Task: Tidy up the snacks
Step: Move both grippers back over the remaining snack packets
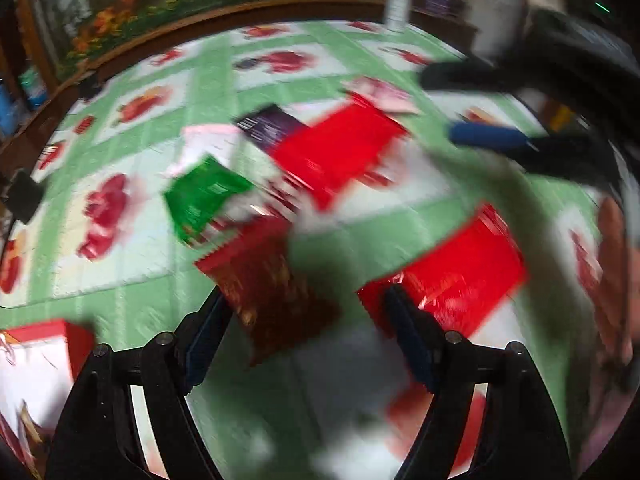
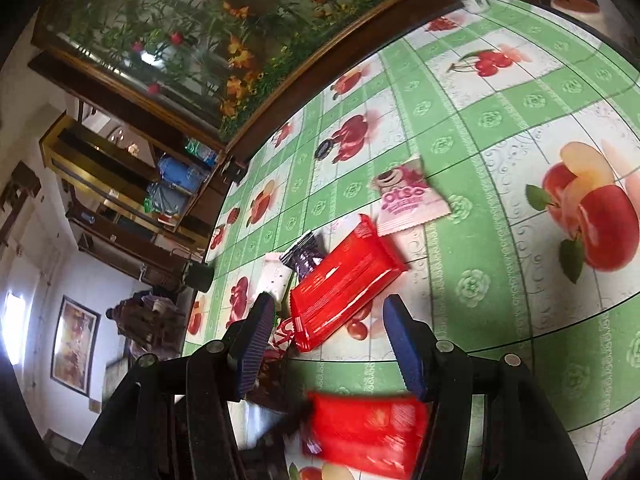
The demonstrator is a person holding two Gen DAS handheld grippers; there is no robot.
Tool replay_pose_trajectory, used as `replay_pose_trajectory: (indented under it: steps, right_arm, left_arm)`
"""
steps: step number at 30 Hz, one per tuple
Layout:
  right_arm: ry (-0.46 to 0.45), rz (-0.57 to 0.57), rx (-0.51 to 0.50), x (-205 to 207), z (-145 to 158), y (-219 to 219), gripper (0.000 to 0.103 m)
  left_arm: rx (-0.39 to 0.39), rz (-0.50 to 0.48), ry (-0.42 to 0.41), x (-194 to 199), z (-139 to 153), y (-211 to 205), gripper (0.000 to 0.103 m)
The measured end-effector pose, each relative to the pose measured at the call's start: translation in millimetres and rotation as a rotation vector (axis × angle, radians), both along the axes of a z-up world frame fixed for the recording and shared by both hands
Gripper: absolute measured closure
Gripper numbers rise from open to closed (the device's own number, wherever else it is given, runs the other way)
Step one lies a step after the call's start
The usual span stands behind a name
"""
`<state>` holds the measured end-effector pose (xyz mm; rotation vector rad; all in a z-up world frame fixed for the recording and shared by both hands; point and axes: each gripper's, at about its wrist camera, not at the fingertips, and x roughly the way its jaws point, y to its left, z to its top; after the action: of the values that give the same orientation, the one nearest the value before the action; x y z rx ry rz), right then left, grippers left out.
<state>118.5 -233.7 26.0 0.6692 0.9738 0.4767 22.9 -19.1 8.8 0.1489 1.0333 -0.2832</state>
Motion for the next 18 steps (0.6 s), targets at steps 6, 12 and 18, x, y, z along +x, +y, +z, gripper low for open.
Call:
replay_pose_trajectory:
  steps: [6, 12, 18]
  right_arm:
    - [-0.024, 0.144, -0.147, -4, 17, -1, 0.044]
    - [-0.016, 0.323, -0.33, -19, 14, 10, 0.036]
    - [0.015, 0.348, -0.438, -27, 8, -5, 0.036]
  left_arm:
    - [0.065, 0.08, 0.002, -25, 8, 19, 0.025]
    - [0.041, 0.222, -0.016, -18, 26, 51, 0.025]
    - [-0.022, 0.288, 0.038, 6, 21, 51, 0.025]
